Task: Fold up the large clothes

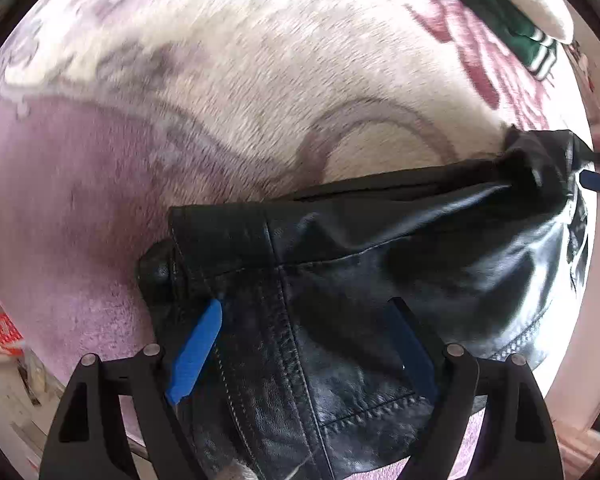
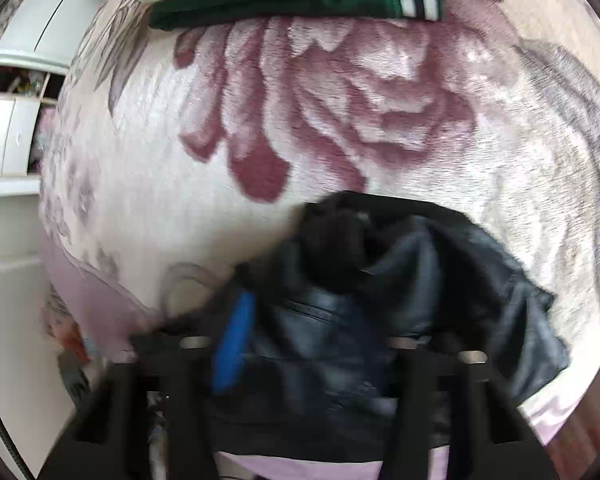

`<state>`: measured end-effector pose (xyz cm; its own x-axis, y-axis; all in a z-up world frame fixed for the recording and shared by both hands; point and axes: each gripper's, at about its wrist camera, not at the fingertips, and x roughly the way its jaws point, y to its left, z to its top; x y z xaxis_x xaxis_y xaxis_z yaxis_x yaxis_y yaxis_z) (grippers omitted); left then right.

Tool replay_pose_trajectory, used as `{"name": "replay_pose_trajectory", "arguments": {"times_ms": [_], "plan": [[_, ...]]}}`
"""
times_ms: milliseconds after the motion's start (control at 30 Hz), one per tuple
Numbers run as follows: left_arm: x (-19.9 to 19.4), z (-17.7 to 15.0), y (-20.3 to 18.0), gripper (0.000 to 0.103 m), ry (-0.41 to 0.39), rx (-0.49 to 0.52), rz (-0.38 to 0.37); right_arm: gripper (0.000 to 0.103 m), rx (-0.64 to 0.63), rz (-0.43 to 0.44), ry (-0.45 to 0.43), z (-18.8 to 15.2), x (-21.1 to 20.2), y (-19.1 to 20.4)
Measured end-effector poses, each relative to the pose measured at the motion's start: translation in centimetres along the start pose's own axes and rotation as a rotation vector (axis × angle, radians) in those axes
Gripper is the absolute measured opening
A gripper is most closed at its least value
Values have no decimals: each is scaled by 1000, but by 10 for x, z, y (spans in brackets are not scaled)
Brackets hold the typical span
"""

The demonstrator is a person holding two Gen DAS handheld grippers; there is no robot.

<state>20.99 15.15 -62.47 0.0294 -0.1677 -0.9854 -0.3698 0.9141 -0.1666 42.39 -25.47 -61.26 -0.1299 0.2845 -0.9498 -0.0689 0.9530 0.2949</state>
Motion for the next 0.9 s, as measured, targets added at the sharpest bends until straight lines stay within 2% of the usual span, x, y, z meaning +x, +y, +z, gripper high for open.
{"name": "replay_pose_trajectory", "arguments": {"times_ms": [33,67,100,167,233,333,400,433,467,533,567,633,700,767,867,900], "plan": [[6,2,2,90,-2,-9,-10,6,3,-22,5,5,6,-14],[10,3,4,98,-5,-12,-33,6,41,-49,7,8,18,-30],[14,2,4,103,-9,-13,-49,6,74,-53,17,3,28,-28],[20,4,-4,103,-12,-17,22,5,170,-9,74,9,55,-49],[24,6,-12,103,-9,-27,91,5,211,-5,95,14,60,-53],[25,12,-14,103,23,-54,117,5,158,-30,99,19,45,-41],[23,16,-14,103,54,-51,120,6,121,-32,68,10,22,-30],[21,18,-14,103,66,-53,116,6,105,-7,51,6,14,-22],[16,21,-13,103,70,-53,111,6,86,66,43,-5,4,-16],[5,30,-10,103,58,-65,97,6,34,164,99,-24,7,6],[0,32,-10,103,53,-64,100,6,-6,187,152,-35,16,14],[-16,31,-13,103,34,-57,113,6,-49,154,181,-45,40,23],[-28,30,-16,103,22,-51,122,6,-21,118,169,-35,66,20],[-38,31,-22,103,15,-39,124,5,55,176,177,-18,90,9],[-51,37,-43,103,-5,-10,94,5,90,264,221,-10,74,-4],[-53,41,-54,103,-11,0,84,5,91,283,208,-9,63,-11]]}}
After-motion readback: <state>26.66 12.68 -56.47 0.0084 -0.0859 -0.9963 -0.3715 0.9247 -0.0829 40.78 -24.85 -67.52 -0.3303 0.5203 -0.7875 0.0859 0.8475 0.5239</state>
